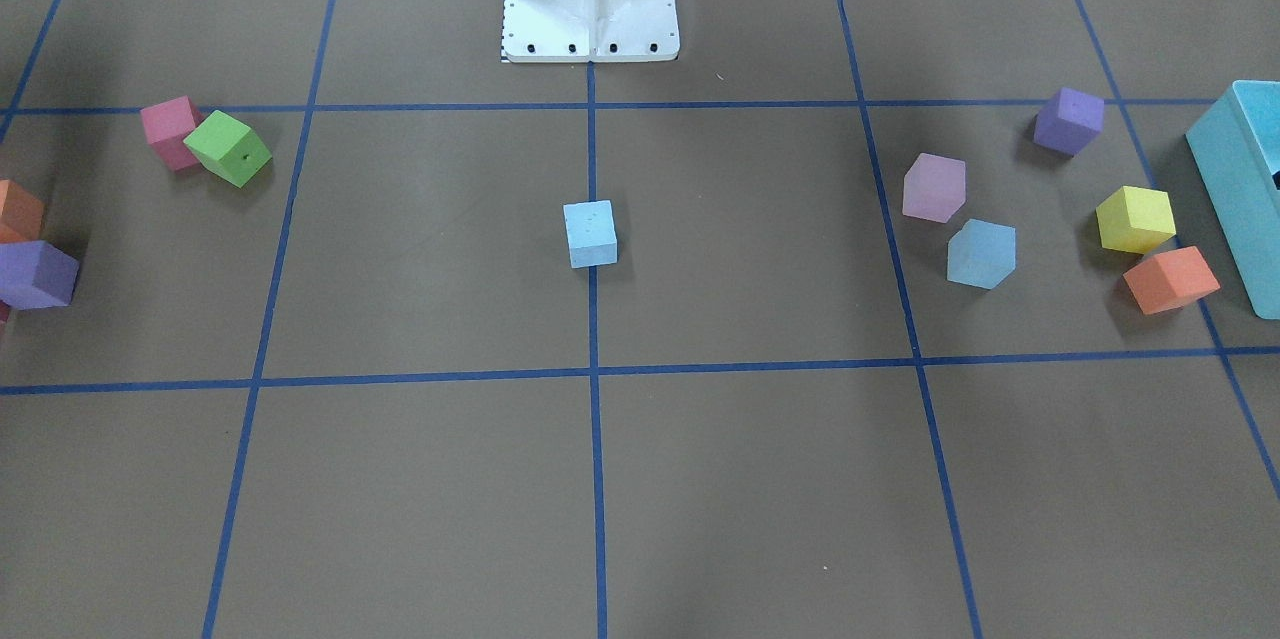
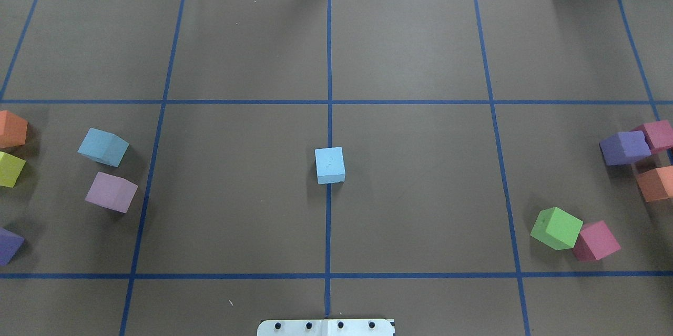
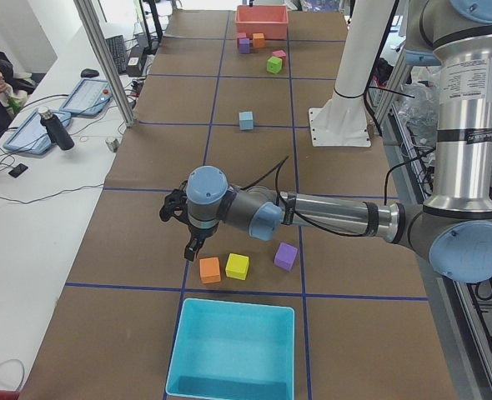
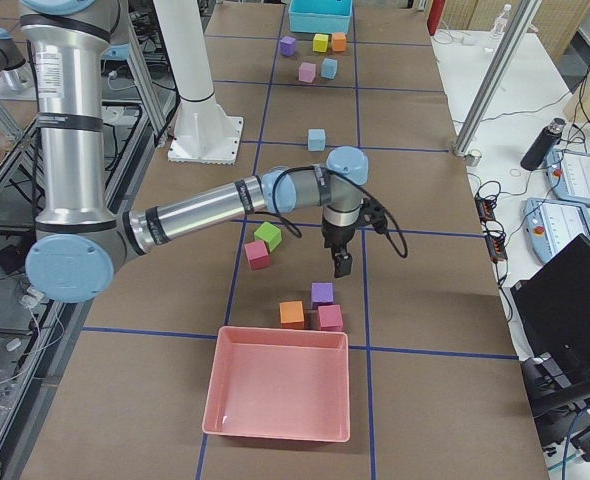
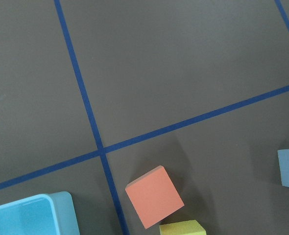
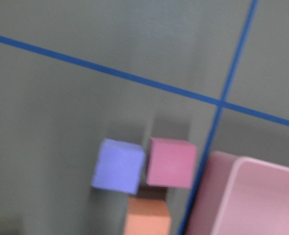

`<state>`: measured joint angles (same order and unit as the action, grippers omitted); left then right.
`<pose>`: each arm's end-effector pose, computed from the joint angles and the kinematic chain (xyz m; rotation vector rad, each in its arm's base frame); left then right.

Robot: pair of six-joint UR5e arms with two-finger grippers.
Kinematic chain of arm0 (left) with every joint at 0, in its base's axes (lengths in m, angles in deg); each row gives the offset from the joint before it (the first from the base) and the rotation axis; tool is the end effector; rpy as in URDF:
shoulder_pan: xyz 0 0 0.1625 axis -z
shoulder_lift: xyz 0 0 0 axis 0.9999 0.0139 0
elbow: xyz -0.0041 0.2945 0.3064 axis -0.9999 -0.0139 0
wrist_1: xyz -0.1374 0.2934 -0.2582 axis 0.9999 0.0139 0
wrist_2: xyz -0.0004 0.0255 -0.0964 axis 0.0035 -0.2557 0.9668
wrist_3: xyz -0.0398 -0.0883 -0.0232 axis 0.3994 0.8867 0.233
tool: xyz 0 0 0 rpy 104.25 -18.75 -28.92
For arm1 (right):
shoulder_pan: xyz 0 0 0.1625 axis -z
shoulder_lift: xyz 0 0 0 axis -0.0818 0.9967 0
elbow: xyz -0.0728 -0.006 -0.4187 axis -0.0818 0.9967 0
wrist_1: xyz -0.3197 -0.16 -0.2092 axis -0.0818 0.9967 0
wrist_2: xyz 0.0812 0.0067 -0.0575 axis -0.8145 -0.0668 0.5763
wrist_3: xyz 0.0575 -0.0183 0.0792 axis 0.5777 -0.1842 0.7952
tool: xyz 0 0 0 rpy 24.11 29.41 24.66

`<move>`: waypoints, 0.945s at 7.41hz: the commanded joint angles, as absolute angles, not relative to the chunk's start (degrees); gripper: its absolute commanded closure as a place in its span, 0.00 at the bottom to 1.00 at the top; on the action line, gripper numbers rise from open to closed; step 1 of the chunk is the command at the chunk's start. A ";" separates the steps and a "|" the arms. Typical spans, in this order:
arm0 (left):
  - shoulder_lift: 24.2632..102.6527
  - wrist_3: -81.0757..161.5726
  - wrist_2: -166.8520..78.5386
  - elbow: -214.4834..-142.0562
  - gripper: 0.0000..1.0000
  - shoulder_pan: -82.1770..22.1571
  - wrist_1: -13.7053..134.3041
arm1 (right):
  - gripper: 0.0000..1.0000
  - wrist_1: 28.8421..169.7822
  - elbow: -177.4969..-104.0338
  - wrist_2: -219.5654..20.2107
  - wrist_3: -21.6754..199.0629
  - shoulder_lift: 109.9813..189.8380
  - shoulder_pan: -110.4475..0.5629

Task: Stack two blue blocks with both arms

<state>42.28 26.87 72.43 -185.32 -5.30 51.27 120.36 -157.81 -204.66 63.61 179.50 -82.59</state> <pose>-0.0062 -0.4995 0.5642 0.3346 0.8522 0.2505 0.0521 -0.4225 0.5837 0.0804 -0.6611 -0.2059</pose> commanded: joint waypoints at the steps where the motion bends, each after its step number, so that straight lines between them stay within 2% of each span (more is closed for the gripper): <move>1: 44.56 39.23 71.95 -185.65 0.02 -12.10 53.78 | 0.00 120.47 -157.37 -204.54 59.72 182.58 -86.89; 7: 44.92 59.50 61.05 -185.56 0.02 -32.58 68.19 | 0.00 120.39 -157.11 -204.71 60.41 183.11 -86.89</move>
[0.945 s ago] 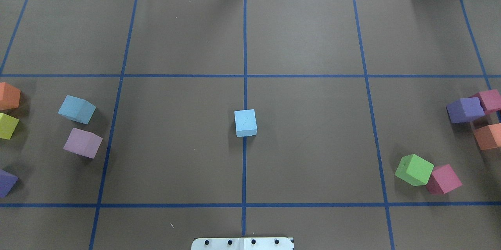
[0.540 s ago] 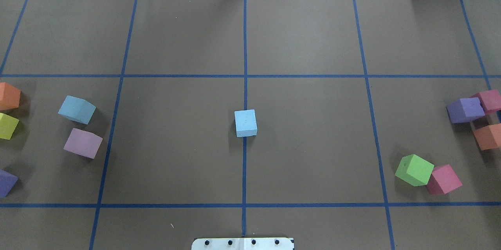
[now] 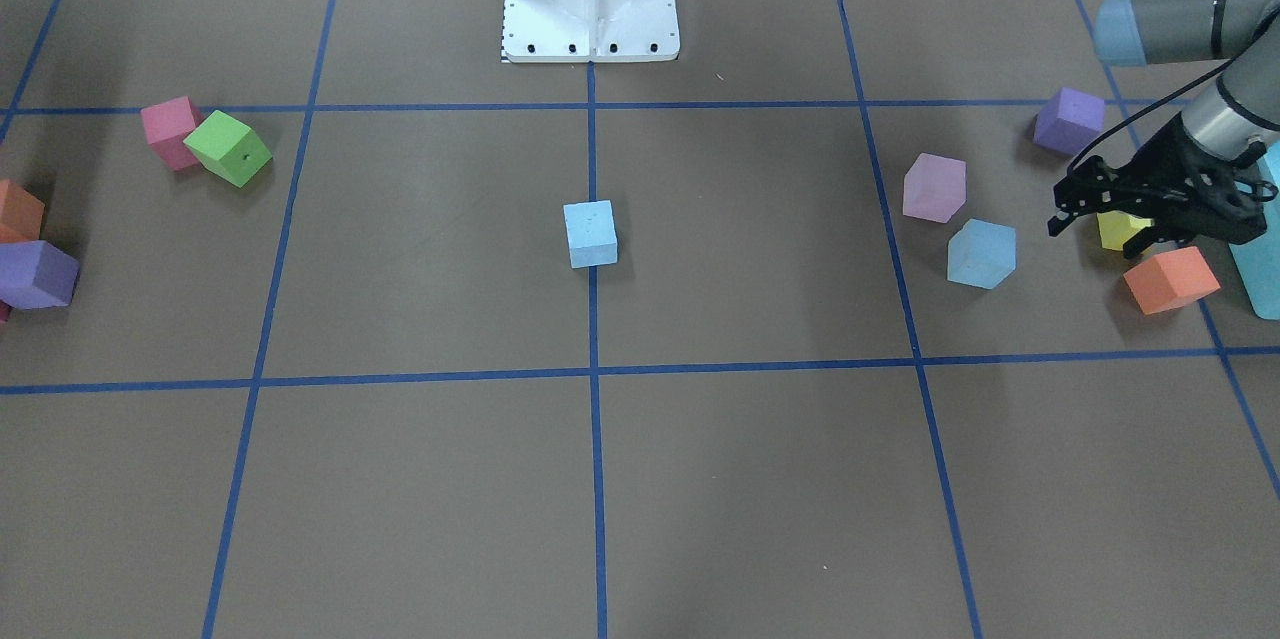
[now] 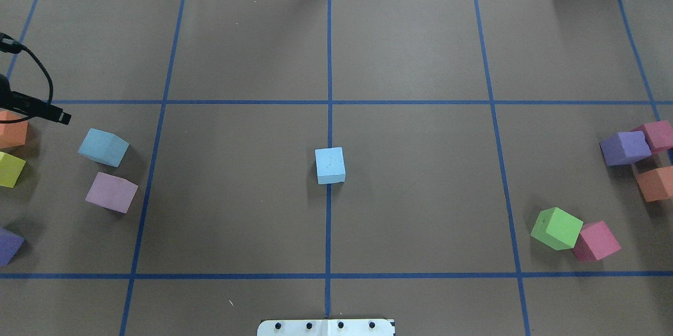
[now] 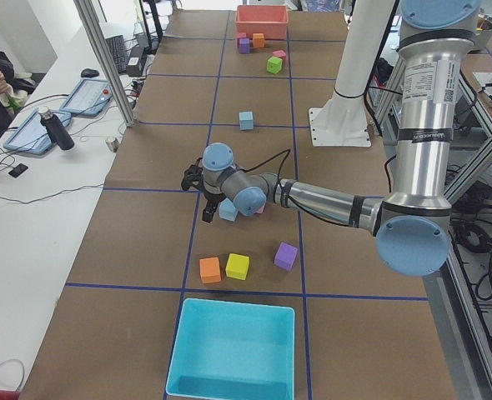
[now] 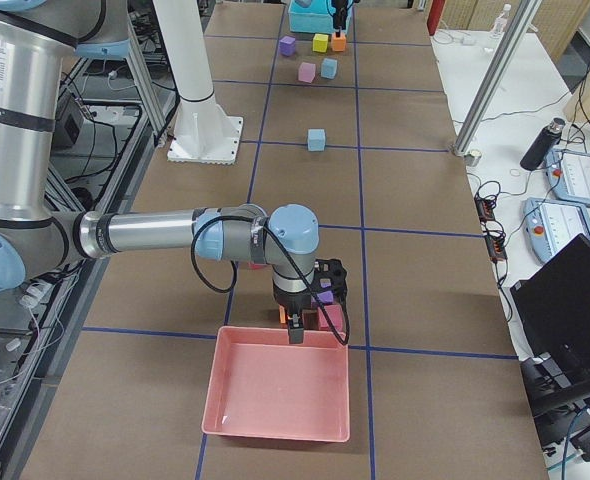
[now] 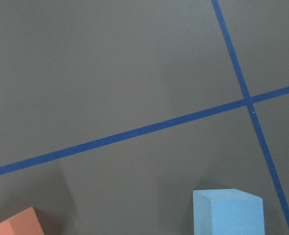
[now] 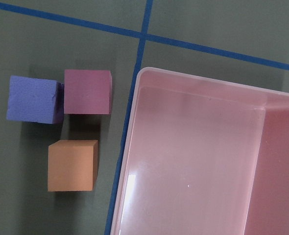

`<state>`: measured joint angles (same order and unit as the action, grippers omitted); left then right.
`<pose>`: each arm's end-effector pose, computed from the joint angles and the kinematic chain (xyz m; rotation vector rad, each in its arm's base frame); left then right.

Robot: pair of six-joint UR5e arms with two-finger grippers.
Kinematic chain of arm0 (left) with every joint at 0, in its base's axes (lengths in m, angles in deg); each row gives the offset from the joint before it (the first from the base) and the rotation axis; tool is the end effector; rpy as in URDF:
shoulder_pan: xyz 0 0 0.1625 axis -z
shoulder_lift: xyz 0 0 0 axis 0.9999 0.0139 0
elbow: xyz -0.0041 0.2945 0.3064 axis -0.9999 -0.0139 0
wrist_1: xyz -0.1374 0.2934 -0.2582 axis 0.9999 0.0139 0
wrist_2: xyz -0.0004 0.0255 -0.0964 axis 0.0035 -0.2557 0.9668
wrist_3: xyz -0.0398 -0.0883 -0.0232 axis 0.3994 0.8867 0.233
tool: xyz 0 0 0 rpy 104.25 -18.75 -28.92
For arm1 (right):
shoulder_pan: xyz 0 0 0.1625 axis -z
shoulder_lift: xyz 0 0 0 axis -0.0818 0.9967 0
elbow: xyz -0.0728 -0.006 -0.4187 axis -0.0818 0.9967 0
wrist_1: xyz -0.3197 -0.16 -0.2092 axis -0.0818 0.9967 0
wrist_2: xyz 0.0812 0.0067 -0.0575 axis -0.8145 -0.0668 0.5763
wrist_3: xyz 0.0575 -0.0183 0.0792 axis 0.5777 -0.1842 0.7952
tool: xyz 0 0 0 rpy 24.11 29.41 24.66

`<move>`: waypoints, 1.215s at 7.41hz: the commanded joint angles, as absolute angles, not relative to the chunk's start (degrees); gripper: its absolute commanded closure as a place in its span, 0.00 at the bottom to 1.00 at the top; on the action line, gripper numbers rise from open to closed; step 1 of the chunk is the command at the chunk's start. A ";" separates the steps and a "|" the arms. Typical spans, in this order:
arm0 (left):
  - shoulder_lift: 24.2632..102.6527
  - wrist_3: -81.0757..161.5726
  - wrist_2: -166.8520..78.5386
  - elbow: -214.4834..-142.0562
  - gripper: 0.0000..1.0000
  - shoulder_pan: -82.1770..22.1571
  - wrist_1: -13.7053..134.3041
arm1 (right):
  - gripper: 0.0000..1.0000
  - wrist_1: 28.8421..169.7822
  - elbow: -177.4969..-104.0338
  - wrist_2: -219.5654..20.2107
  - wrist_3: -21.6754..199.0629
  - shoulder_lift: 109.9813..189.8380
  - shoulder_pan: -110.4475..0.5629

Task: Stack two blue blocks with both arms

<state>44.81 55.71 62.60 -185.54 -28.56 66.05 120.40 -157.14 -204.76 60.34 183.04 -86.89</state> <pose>0.1928 -0.4890 0.5180 0.2833 0.8976 0.2267 0.0827 -0.3901 0.6144 0.0530 -0.6641 -0.1639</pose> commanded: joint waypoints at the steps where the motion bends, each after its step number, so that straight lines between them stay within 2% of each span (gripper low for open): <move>1: 44.92 62.32 59.31 -185.48 0.02 -34.78 69.78 | 0.00 120.39 -157.11 -204.71 60.42 183.11 -86.89; 6: 44.92 63.05 55.77 -184.51 0.02 -39.19 69.88 | 0.00 120.39 -157.02 -204.62 60.42 183.37 -86.80; 9: 48.07 63.57 55.86 -178.99 0.02 -40.16 69.97 | 0.00 120.39 -156.67 -204.80 60.42 183.46 -86.80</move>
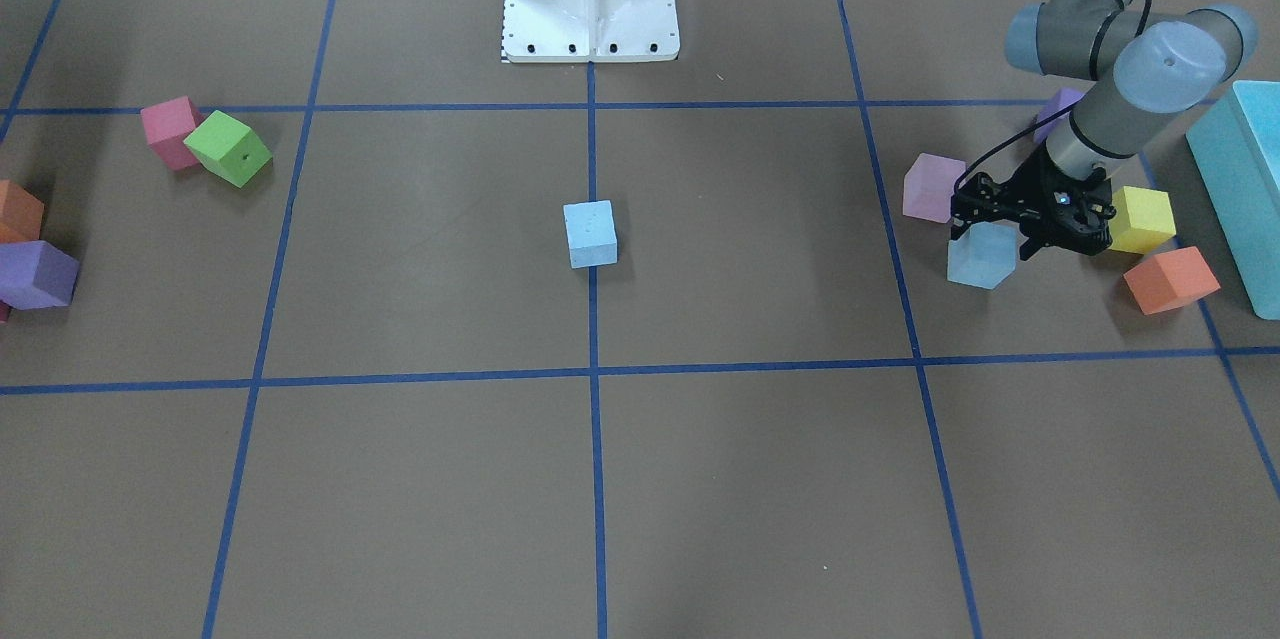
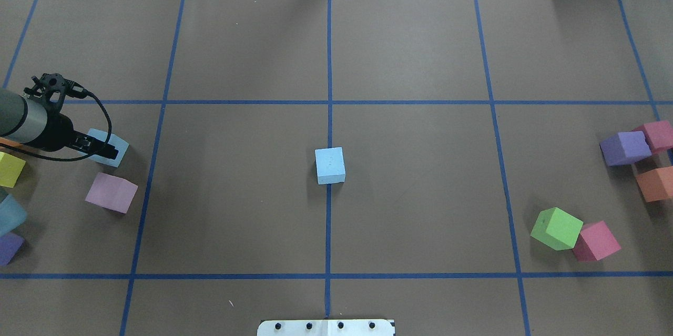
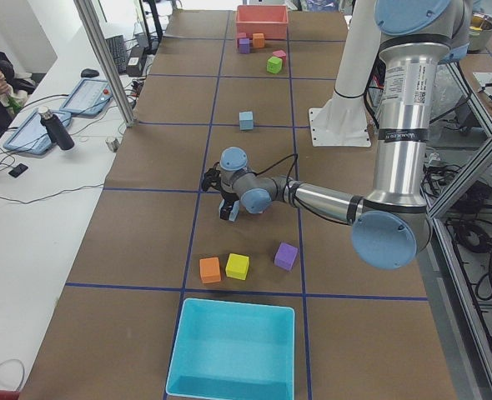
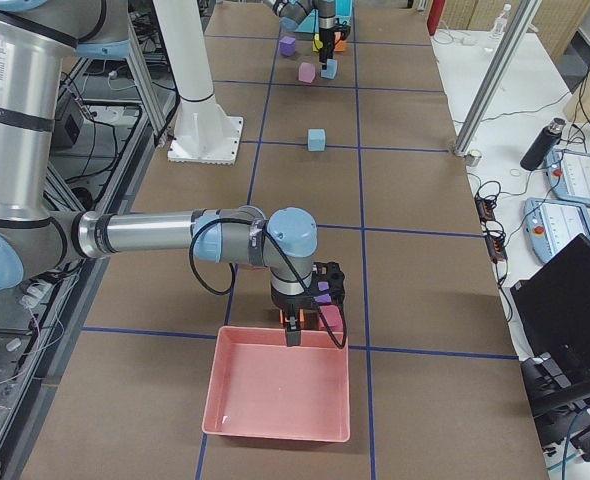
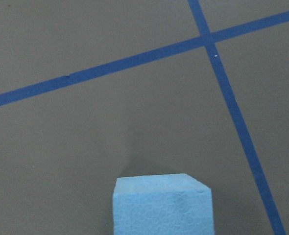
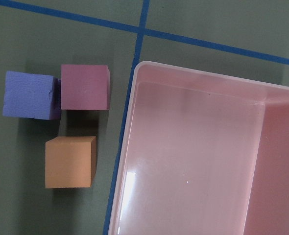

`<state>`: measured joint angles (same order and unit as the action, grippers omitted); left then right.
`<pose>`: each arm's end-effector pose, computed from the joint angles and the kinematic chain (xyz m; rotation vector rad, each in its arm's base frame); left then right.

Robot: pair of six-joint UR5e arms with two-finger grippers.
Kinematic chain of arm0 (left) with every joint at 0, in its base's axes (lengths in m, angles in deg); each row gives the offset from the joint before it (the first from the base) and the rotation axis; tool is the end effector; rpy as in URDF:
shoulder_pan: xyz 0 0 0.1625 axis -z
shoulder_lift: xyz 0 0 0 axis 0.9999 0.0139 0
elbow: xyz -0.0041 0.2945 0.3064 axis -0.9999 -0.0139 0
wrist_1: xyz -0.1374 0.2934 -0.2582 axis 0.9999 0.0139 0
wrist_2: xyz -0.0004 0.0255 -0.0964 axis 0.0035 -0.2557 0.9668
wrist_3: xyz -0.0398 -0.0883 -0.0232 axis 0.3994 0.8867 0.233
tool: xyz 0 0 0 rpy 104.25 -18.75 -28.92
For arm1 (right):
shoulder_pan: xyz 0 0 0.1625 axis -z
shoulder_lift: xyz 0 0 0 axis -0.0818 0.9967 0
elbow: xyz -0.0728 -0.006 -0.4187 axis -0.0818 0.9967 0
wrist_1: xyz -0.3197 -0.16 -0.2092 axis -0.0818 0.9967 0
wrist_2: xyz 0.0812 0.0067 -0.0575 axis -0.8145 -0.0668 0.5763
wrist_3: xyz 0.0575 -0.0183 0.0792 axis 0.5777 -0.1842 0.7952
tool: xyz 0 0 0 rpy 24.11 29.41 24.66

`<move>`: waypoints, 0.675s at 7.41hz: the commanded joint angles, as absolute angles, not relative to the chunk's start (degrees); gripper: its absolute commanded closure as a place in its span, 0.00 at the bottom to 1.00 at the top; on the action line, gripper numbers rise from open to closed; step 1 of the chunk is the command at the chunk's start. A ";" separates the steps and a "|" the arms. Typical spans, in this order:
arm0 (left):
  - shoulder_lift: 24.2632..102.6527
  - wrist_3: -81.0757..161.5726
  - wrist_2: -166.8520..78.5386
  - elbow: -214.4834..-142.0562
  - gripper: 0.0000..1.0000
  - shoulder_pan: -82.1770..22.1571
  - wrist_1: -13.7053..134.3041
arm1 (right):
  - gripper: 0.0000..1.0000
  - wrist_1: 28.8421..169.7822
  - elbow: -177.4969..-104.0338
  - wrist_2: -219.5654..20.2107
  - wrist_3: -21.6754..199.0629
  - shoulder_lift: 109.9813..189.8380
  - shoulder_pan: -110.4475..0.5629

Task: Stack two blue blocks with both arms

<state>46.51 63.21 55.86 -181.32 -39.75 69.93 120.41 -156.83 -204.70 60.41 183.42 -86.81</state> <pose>0.2893 -0.4632 0.5366 0.2307 0.8646 0.2509 0.0821 -0.3870 0.6197 0.0403 -0.6644 -0.1601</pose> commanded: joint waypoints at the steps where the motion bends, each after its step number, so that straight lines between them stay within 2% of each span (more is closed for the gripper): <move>1: 48.87 63.75 55.86 -178.27 0.02 -40.68 69.97 | 0.00 120.39 -156.67 -204.80 60.42 183.46 -86.80; 2: 49.05 63.75 55.86 -177.92 0.05 -40.95 69.97 | 0.00 120.39 -156.67 -204.80 60.42 183.46 -86.80; 4: 48.96 63.75 55.86 -178.00 0.63 -40.95 69.97 | 0.00 120.39 -156.67 -204.80 60.42 183.46 -86.80; 5: 48.96 63.84 55.86 -178.26 0.81 -40.95 69.97 | 0.00 120.39 -156.67 -204.80 60.50 183.46 -86.80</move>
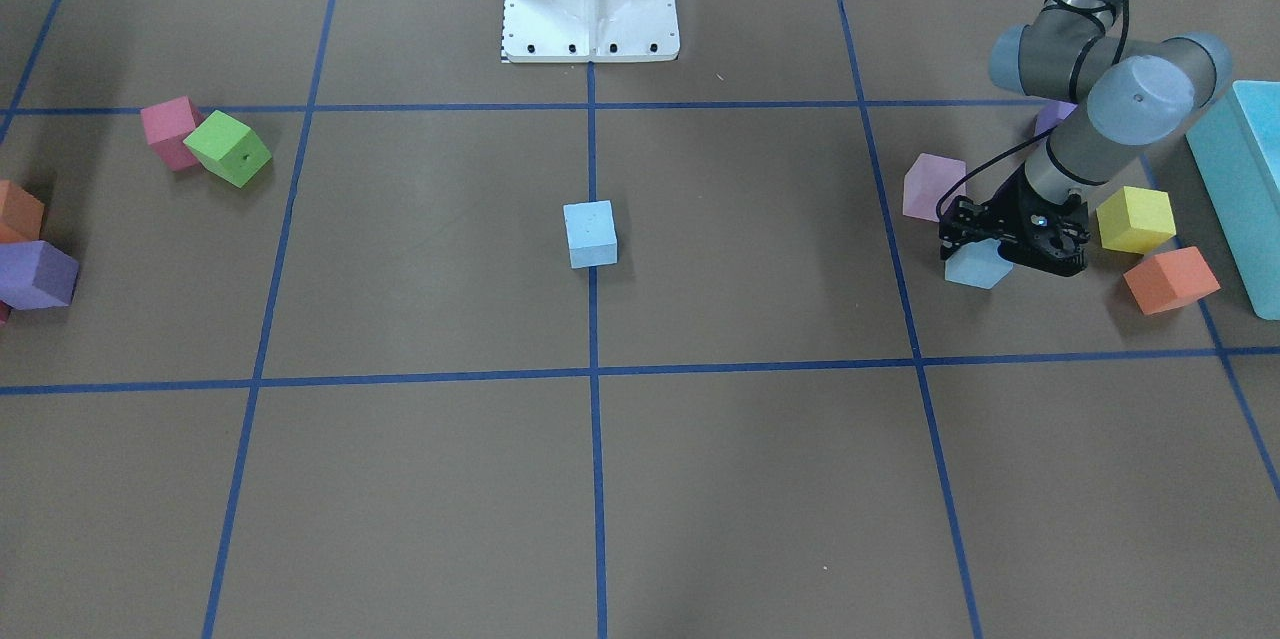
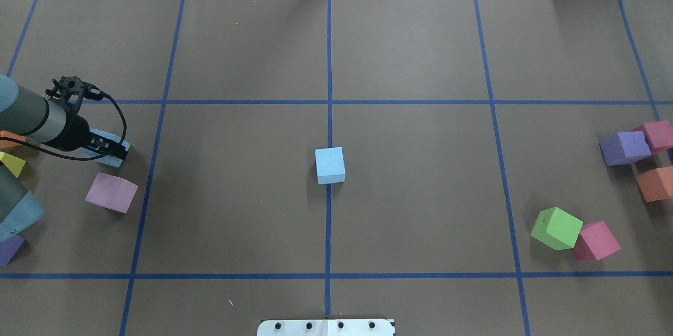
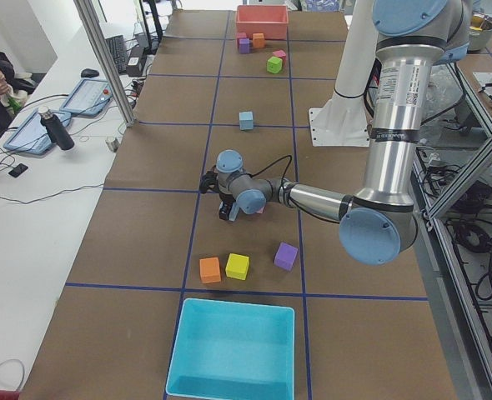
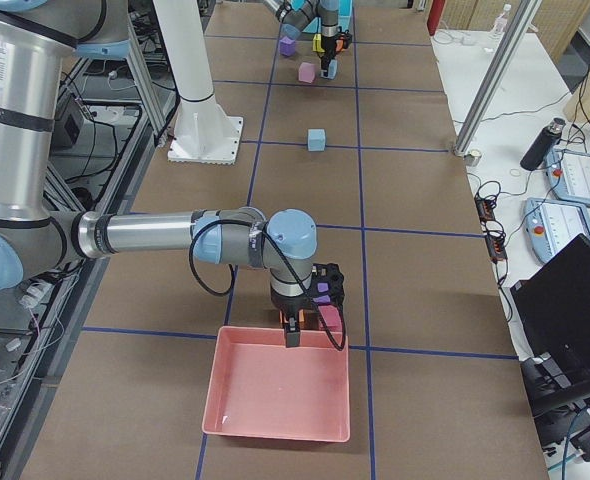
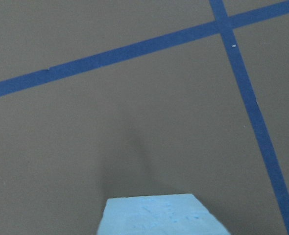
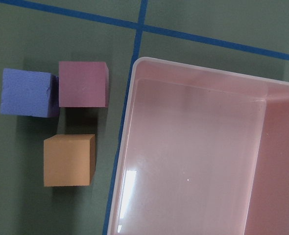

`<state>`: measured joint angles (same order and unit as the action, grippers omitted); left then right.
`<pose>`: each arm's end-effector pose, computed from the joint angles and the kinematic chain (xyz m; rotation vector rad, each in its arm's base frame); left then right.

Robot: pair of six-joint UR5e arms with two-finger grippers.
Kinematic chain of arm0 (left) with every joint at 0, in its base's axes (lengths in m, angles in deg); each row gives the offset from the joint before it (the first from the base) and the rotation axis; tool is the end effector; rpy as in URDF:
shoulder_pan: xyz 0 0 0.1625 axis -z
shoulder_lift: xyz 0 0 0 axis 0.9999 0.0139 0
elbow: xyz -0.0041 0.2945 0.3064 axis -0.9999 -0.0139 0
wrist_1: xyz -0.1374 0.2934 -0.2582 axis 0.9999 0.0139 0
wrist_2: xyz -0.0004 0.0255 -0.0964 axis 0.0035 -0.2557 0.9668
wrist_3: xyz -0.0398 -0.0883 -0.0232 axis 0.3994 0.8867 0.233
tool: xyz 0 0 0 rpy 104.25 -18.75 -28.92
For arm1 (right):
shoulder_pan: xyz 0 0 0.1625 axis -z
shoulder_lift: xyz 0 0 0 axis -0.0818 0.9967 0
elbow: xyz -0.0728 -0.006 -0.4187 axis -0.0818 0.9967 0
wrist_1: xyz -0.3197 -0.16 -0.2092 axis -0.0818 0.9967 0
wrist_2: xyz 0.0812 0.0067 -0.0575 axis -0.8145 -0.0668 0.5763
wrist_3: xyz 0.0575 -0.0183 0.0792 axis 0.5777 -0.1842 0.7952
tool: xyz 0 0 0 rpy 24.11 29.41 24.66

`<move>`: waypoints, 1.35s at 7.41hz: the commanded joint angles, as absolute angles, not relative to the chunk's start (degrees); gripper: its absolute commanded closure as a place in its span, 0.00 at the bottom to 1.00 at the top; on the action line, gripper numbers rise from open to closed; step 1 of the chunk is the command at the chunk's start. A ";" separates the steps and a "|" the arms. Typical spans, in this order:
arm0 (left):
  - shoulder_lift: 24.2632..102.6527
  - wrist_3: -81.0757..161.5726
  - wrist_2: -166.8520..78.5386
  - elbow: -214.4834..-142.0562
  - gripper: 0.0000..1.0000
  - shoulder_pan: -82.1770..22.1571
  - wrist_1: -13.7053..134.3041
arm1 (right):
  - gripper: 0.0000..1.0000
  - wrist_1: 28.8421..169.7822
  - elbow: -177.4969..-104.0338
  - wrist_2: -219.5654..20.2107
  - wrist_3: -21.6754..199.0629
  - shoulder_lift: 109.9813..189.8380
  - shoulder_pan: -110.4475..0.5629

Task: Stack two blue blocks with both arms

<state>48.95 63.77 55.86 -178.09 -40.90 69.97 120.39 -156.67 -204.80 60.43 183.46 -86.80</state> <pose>0.3110 -0.4713 0.5425 0.2075 0.8606 0.2570 0.0819 -0.3866 0.6212 0.0373 -0.6665 -0.1588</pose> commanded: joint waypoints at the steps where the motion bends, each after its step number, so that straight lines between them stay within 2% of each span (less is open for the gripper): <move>1: 48.87 63.84 56.73 -179.92 0.90 -40.78 69.97 | 0.00 120.39 -156.67 -204.89 60.42 183.46 -86.80; 3: 52.71 66.89 58.15 -184.84 0.92 -40.87 64.99 | 0.00 120.39 -156.67 -204.98 60.50 183.46 -86.80; 6: 70.27 85.14 57.18 -185.82 0.92 -43.74 48.83 | 0.00 120.39 -156.67 -204.97 60.50 183.46 -86.80; 8: 80.72 94.56 48.18 -185.22 0.92 -52.77 39.35 | 0.00 120.39 -156.67 -204.98 60.50 183.46 -86.80; 10: 92.50 101.07 43.05 -180.15 0.92 -58.16 31.94 | 0.00 120.39 -156.67 -205.06 60.50 183.46 -86.80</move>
